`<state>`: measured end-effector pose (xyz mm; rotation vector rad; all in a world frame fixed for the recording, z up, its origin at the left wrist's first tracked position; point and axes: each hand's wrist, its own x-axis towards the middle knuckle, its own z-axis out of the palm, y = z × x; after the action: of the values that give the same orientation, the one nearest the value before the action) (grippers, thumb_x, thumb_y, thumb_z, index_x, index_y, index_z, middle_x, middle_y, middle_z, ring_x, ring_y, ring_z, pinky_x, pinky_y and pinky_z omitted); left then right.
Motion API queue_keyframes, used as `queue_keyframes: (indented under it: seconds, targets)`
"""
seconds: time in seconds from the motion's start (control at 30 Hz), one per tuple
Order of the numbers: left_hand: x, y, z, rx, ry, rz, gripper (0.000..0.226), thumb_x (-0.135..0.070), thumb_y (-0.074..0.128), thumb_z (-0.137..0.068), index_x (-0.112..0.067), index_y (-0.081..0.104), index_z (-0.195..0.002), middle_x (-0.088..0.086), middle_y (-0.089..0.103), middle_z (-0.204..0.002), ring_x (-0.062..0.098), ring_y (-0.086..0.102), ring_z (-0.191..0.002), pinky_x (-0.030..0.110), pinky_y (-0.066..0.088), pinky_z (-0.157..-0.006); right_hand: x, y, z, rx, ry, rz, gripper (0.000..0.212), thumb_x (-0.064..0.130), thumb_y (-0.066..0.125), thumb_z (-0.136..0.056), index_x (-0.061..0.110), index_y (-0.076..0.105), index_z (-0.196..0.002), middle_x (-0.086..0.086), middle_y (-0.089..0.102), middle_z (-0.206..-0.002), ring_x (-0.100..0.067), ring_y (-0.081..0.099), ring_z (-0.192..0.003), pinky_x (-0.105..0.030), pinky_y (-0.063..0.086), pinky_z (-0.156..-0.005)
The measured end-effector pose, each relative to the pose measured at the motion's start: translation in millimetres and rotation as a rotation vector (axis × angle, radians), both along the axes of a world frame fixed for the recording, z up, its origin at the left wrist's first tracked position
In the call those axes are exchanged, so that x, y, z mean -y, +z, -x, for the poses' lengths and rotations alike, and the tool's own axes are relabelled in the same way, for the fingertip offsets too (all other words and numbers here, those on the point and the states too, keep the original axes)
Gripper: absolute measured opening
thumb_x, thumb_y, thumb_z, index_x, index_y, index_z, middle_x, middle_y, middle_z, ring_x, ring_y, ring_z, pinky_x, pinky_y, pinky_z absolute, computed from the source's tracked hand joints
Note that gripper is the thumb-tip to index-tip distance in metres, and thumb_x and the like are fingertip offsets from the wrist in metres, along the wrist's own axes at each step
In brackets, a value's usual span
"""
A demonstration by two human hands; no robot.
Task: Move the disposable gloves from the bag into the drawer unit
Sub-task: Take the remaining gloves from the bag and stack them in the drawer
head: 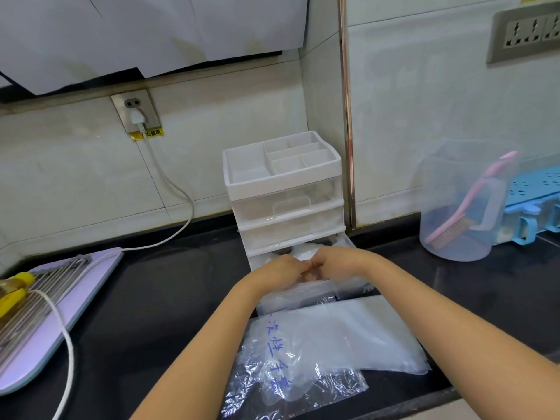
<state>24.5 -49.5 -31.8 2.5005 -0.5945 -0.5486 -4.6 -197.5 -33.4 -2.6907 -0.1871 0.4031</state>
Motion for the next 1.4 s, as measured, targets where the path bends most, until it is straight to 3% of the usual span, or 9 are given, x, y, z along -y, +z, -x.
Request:
queue_keyframes:
  seconds: [0.27,0.57,0.73,0.83,1.0,1.1,1.17,1.23,1.4]
  targets:
    - [9,-4,-4,0.146,-0.033,-0.422,0.025,-0.023,0.054,-0.094,-0.005,0.061,-0.109,0.007,0.059,-0.1,0.02,0.053,-0.086,0.027,0.044,-0.076,-1,6,-10,-0.166,-0.002,0.216,0.068,0.01,0.051,-0.093,0.032,0.023,-0.15,-0.003,0.028,-0.154,-0.028,0.042,-0.131,-0.032,0.041,-0.097]
    - [12,5,-7,-0.034,-0.03,-0.494,0.044,-0.031,0.054,-0.094,-0.017,0.048,-0.135,0.006,0.05,-0.134,0.023,0.048,-0.108,0.035,0.042,-0.096,-4,10,-26,-0.189,-0.027,0.405,0.067,0.019,0.055,-0.094,0.014,0.021,-0.151,-0.012,0.036,-0.148,-0.03,0.045,-0.125,-0.03,0.039,-0.082]
    - [14,9,-4,-0.064,-0.006,-0.434,0.037,-0.027,0.054,-0.095,-0.013,0.052,-0.129,0.005,0.054,-0.124,0.021,0.052,-0.101,0.028,0.042,-0.084,1,9,-20,-0.122,-0.056,0.289,0.066,0.02,0.061,-0.091,0.013,0.029,-0.148,-0.011,0.039,-0.146,-0.03,0.045,-0.126,-0.034,0.042,-0.095]
    - [14,11,0,0.037,-0.031,-0.412,0.025,-0.023,0.054,-0.095,-0.007,0.055,-0.115,0.001,0.05,-0.089,0.014,0.052,-0.081,0.02,0.04,-0.068,12,13,-4,0.015,-0.146,0.011,0.063,0.025,0.068,-0.087,0.015,0.04,-0.143,-0.001,0.043,-0.144,-0.024,0.044,-0.129,-0.035,0.039,-0.105]
    - [3,11,1,0.117,0.085,-0.237,0.07,-0.044,0.068,-0.083,-0.014,0.042,-0.14,0.002,0.05,-0.135,0.021,0.05,-0.115,0.025,0.036,-0.085,30,30,36,0.272,-0.214,-0.261,0.022,0.032,0.069,-0.086,0.022,0.068,-0.105,0.007,0.067,-0.104,-0.011,0.062,-0.099,-0.025,0.048,-0.086]
    - [-2,24,17,0.229,0.072,-0.028,0.049,-0.038,0.066,-0.087,-0.013,0.055,-0.129,0.003,0.053,-0.134,0.019,0.052,-0.118,0.021,0.037,-0.086,37,29,65,0.367,-0.23,-0.292,0.009,0.029,0.067,-0.087,0.023,0.07,-0.092,0.01,0.067,-0.09,-0.005,0.062,-0.086,-0.019,0.048,-0.075]
    - [-7,28,37,0.314,0.092,0.149,0.015,-0.033,0.065,-0.088,-0.019,0.066,-0.095,0.0,0.064,-0.109,0.015,0.058,-0.099,0.02,0.04,-0.073,40,22,84,0.406,-0.245,-0.292,0.008,0.028,0.067,-0.087,0.022,0.071,-0.091,0.01,0.068,-0.087,-0.003,0.063,-0.081,-0.017,0.049,-0.074]
    - [-10,25,58,0.372,0.094,0.249,0.019,-0.031,0.063,-0.089,-0.022,0.06,-0.072,-0.003,0.064,-0.09,0.012,0.058,-0.086,0.02,0.04,-0.064,41,13,101,0.411,-0.245,-0.279,0.007,0.025,0.069,-0.085,0.022,0.072,-0.091,0.01,0.069,-0.085,-0.004,0.064,-0.08,-0.016,0.05,-0.073]
    - [-5,-7,108,0.361,-0.024,0.266,0.009,-0.031,0.063,-0.089,-0.023,0.066,-0.085,-0.008,0.066,-0.099,0.005,0.057,-0.097,0.021,0.042,-0.084,44,-16,134,0.384,-0.21,-0.122,0.023,0.028,0.068,-0.086,0.027,0.07,-0.109,0.015,0.066,-0.11,-0.003,0.059,-0.105,-0.016,0.043,-0.087]
